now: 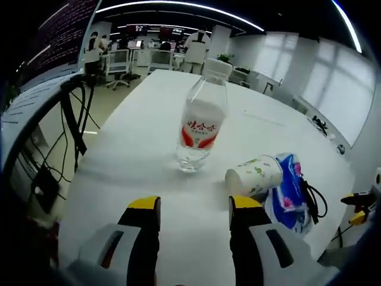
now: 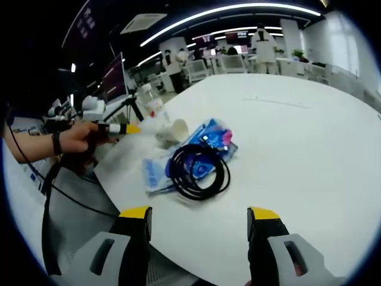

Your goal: Arrange the tabletop items into an orderly group along one side of the table until the central work area is clear of visible clutter.

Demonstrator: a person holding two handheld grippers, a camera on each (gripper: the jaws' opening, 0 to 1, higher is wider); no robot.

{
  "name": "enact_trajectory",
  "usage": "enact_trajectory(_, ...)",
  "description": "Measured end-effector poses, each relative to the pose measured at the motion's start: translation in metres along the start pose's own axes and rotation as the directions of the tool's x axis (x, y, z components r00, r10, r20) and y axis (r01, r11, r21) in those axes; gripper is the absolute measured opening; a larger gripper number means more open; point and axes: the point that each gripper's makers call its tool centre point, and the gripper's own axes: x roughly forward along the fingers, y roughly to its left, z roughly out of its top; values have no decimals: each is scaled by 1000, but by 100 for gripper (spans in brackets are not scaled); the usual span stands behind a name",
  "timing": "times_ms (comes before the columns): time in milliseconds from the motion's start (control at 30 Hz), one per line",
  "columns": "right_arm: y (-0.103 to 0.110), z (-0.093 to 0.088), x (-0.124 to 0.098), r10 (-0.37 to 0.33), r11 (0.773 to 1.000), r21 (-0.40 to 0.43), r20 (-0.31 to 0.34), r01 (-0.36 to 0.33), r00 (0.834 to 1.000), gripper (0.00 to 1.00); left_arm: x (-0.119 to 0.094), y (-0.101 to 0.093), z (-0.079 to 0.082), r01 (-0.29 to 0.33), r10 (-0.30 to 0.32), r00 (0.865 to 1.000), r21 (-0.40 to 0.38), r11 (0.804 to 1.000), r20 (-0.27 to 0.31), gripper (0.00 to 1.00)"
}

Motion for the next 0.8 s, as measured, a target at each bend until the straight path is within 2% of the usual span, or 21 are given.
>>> enact_trajectory(100, 0, 0, -1, -1, 1000, 1, 2, 1, 1000, 66, 2, -3, 3, 16, -16, 1000, 32, 999, -1, 45)
enact_trajectory(167, 0, 0, -1, -3, 1000, 3, 6, 3, 1000, 66, 3, -13, 4, 28, -27, 1000, 66, 997, -6, 45)
enact_trajectory(233, -1, -1, -3, -6, 1000, 6, 7, 6, 1000, 66, 2, -14, 3, 44, -42, 999, 132, 990, -18, 45)
enact_trajectory(300, -2, -2, -3, -8, 1000, 8, 9, 8, 1000, 66, 1, -18, 0, 52, -43, 998, 244, 968, -43, 45)
enact_trajectory(400, -1, -2, -4, -10, 1000, 10, 12, 10, 1000, 66, 2, -32, 0, 78, -60, 996, 356, 931, -62, 45)
enact_trajectory(433, 0, -2, -5, -9, 1000, 11, 12, 9, 1000, 66, 3, -35, 0, 83, -60, 996, 403, 912, -70, 45)
enact_trajectory(500, 1, -3, -5, -8, 1000, 10, 9, 8, 1000, 66, 4, -45, 0, 107, -81, 994, 439, 892, -78, 45)
enact_trajectory(533, 2, -4, -6, -7, 1000, 9, 7, 7, 1000, 66, 6, -41, 1, 110, -83, 993, 449, 887, -80, 45)
enact_trajectory(567, 2, -4, -5, -6, 1000, 8, 7, 6, 1000, 66, 8, -42, 0, 126, -93, 991, 476, 870, -91, 45)
enact_trajectory(633, 3, -3, -5, -6, 1000, 9, 9, 6, 1000, 66, 11, -47, 1, 140, -104, 990, 490, 860, -99, 45)
enact_trajectory(800, 4, -2, -6, -7, 1000, 10, 14, 7, 1000, 66, 14, -51, 2, 154, -116, 988, 504, 850, -106, 44)
